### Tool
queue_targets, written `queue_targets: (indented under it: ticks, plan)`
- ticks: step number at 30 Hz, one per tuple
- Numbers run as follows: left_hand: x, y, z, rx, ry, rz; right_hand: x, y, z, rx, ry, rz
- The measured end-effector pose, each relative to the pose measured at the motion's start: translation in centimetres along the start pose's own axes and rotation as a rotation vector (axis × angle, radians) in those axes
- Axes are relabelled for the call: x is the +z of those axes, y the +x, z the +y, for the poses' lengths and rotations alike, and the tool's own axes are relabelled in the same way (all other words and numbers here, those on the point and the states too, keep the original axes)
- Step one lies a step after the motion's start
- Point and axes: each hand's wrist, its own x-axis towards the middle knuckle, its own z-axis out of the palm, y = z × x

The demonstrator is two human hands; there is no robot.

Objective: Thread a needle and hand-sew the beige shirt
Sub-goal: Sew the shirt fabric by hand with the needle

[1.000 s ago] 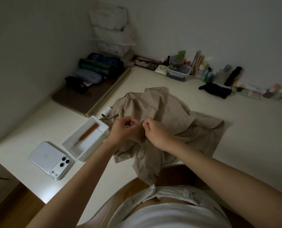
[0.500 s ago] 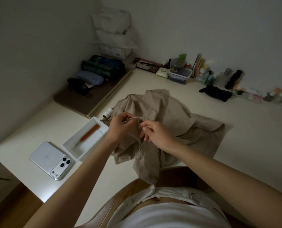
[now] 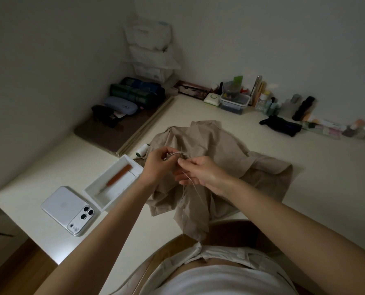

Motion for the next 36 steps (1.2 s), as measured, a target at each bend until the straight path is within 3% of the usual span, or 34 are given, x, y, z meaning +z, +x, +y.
queue_targets:
  ticks: [3,9,15,19,36]
  plan:
    - [-0.1,0.0,0.0,0.013,0.003,-0.005,-0.1,0.0,-0.3,-0.004,0.023,0.009]
    - [-0.3,-0.5,-0.1,0.069,0.011,-0.094,-0.2,0.9,-0.1,-0.159,-0.045,0.231]
    - [-0.2,-0.9,0.4,0.031,0.034,-0.101,-0.4,1.3,0.5,-0.235,-0.083,0.254]
    - [-0.2,-1.3,0.9,-0.061,-0.090,-0.106,-0.7,1.5,0.8,-0.240,-0.138,0.209]
    - [1.4,-2.6,1.6,-0.159,-0.184,-0.090,-2.2,-0.5,0.6,-0.324,-0.606,-0.033]
